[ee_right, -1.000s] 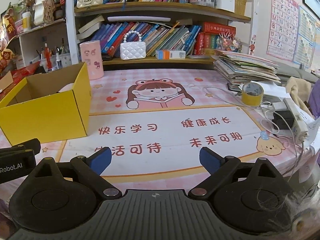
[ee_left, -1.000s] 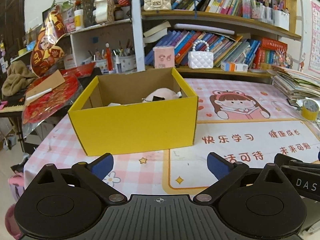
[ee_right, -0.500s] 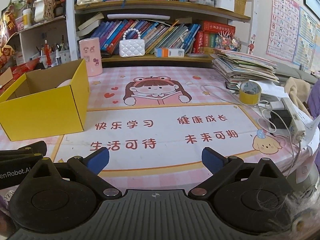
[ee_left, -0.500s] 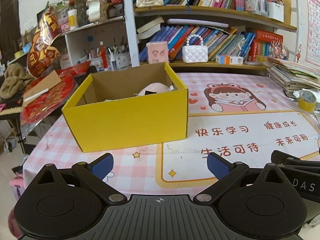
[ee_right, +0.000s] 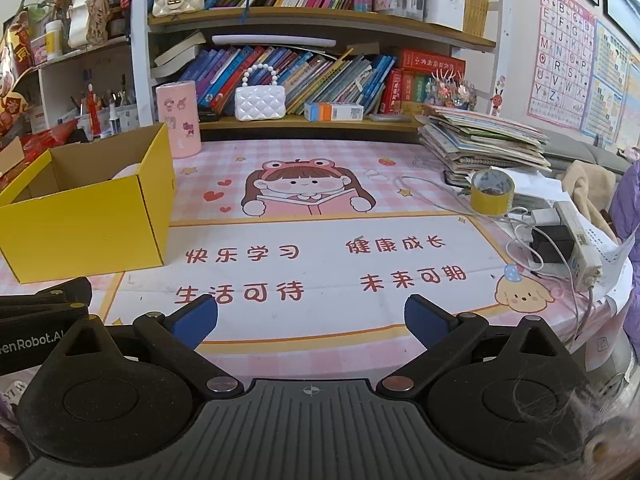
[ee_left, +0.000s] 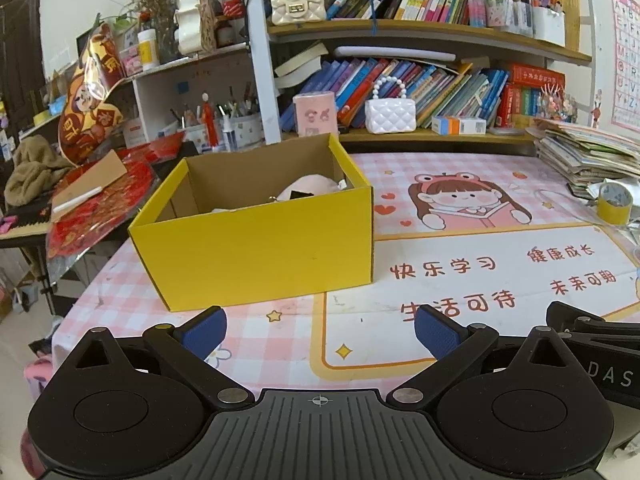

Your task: Organize objects

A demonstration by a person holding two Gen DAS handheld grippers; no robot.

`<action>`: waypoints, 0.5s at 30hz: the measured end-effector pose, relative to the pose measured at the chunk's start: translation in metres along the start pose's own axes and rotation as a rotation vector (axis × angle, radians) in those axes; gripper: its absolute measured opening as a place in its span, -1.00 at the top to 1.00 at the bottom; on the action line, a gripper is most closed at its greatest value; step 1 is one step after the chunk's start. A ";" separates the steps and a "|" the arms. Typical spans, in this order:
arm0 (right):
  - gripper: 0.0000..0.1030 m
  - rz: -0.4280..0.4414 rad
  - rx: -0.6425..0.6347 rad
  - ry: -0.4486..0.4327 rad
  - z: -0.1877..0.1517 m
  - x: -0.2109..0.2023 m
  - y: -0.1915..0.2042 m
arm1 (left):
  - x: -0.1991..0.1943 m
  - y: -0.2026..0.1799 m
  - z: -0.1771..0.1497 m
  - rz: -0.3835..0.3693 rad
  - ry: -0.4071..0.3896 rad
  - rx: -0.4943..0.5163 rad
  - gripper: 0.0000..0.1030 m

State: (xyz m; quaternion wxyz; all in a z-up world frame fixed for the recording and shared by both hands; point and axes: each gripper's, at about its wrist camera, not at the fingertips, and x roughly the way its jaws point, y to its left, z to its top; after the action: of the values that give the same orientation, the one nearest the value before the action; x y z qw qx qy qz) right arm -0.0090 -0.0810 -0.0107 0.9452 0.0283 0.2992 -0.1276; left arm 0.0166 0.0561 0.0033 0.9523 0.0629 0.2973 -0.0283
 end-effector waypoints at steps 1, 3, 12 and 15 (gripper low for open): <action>-0.95 0.001 -0.001 0.001 0.000 0.000 0.000 | 0.000 0.000 0.000 0.001 0.001 -0.002 -0.98; -0.95 0.001 -0.001 0.001 0.000 -0.001 -0.001 | -0.001 0.000 0.000 0.001 0.003 -0.007 -0.98; -0.95 0.002 -0.006 0.001 0.000 -0.004 -0.001 | -0.004 0.000 -0.003 0.002 0.005 -0.021 -0.98; -0.95 0.003 -0.008 0.001 -0.001 -0.005 -0.001 | -0.004 0.001 -0.004 0.001 0.010 -0.028 -0.98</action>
State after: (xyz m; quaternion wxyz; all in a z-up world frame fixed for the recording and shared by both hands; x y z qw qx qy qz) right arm -0.0133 -0.0807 -0.0087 0.9454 0.0252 0.2999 -0.1252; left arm 0.0110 0.0574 0.0022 0.9516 0.0500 0.3023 -0.0233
